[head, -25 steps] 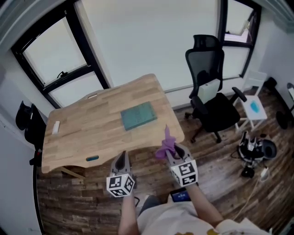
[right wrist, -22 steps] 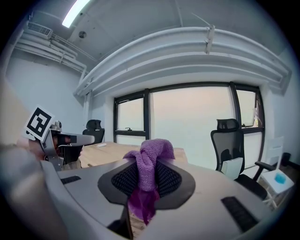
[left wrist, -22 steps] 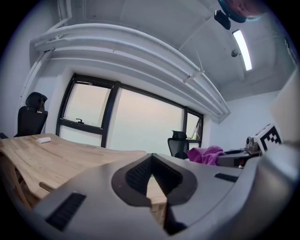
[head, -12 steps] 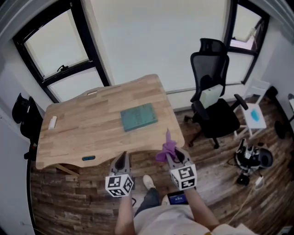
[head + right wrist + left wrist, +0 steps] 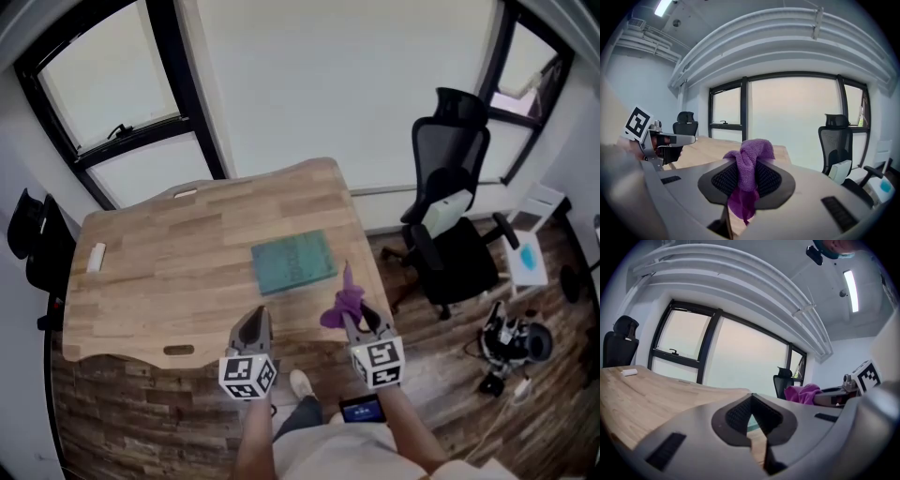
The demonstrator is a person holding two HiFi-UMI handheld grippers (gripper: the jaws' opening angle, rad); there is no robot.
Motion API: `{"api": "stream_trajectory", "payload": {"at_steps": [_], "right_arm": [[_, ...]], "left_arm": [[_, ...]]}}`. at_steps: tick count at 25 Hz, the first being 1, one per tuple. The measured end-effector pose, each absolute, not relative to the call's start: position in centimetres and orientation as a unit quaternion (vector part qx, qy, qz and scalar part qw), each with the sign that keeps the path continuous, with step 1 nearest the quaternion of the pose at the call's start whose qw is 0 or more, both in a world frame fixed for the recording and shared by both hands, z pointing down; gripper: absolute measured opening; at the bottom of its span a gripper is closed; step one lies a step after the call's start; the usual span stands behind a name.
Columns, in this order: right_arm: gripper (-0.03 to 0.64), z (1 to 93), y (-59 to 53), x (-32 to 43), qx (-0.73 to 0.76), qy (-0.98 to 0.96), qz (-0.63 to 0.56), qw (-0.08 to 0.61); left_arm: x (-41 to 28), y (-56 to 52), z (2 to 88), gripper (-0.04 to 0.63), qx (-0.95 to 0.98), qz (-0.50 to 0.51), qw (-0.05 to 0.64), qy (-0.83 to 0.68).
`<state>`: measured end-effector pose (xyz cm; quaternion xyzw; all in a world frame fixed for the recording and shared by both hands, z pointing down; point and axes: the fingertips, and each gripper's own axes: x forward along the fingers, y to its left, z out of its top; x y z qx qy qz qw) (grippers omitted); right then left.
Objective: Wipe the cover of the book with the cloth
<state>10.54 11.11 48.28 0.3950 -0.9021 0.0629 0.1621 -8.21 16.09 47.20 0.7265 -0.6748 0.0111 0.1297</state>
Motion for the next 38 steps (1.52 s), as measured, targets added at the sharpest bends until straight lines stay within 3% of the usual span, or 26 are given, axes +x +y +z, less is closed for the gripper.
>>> {"api": "stream_trajectory", "payload": {"at_steps": [13, 38], "right_arm": [[0.075, 50.8, 2.0, 5.5, 0.414, -0.891, 0.073, 0.174], [0.075, 51.1, -4.2, 3.1, 0.427, -0.881, 0.093, 0.180]], "left_arm": [[-12.8, 6.3, 49.5, 0.000, 0.744, 0.031, 0.154, -0.650], [-15.8, 0.2, 52.1, 0.000, 0.740, 0.056, 0.183, -0.645]]}}
